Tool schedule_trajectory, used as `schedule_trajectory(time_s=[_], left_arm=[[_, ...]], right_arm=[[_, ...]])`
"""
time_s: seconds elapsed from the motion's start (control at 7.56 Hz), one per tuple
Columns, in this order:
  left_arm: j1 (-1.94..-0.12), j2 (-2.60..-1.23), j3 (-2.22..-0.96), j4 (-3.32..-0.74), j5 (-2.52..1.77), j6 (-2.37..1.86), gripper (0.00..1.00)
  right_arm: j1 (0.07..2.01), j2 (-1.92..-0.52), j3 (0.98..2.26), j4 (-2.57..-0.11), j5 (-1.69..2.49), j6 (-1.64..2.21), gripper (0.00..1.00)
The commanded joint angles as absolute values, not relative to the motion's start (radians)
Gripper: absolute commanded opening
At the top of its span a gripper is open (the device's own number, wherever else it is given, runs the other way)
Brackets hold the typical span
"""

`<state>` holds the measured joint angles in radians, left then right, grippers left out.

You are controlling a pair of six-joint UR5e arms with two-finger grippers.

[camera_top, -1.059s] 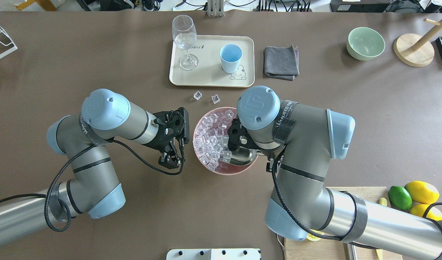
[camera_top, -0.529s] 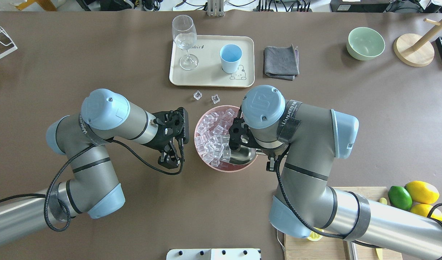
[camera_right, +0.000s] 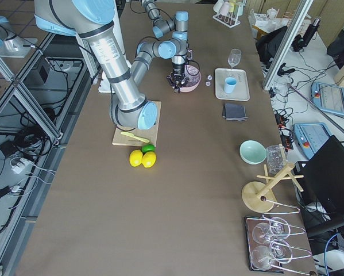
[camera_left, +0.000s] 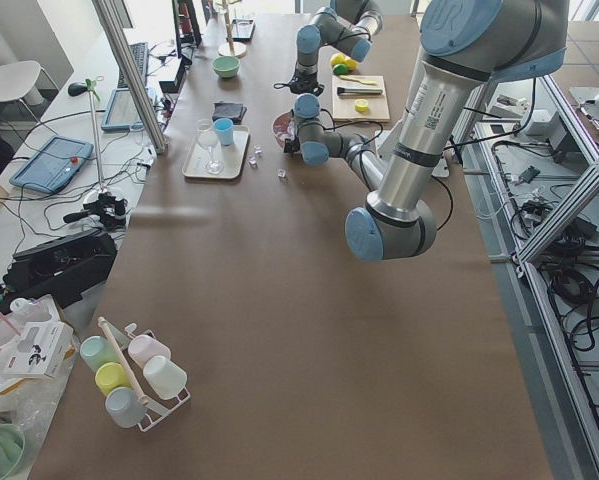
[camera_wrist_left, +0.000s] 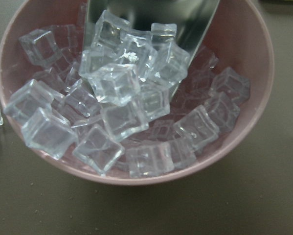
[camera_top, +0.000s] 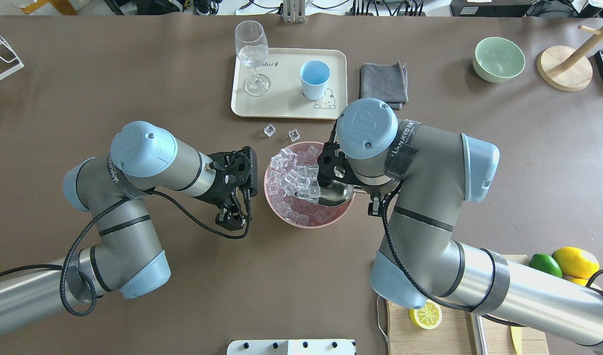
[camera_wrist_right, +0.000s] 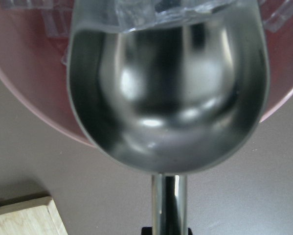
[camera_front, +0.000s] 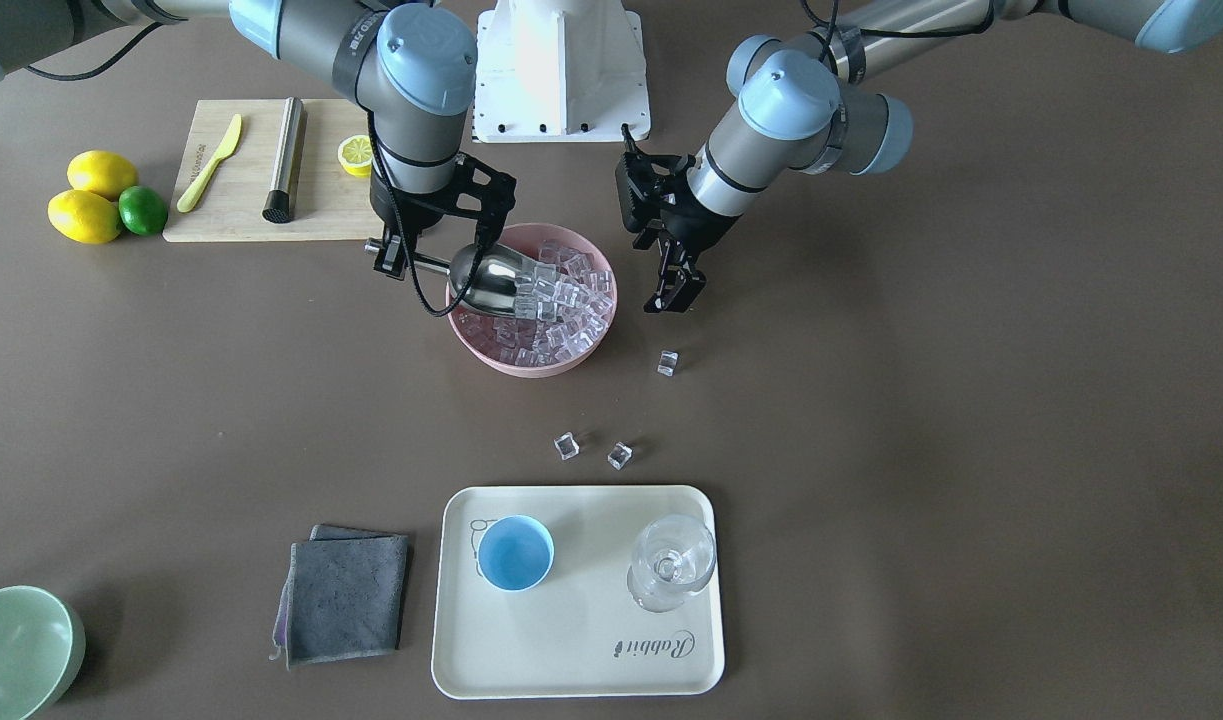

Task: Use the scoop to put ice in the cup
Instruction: 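Drag the scoop through the ice cubes while the left gripper holds the bowl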

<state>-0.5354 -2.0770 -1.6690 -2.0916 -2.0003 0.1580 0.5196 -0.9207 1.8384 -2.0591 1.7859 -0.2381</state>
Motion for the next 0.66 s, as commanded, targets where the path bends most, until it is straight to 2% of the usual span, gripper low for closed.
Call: schedule_trajectory(time_s=[0.0,0.53], left_arm=[[-0.535,-2.077,-1.669,-2.091,-2.0,0.158,0.98],[-0.535,-2.077,-1.677,-2.091,-2.002,0.158,0.98]], right_arm=[[0.528,-0.925,1.838,-2.027,1.786,-0.226,0.0],[0.555,-0.994,1.838,-1.853,1.853,-0.209,0.0]])
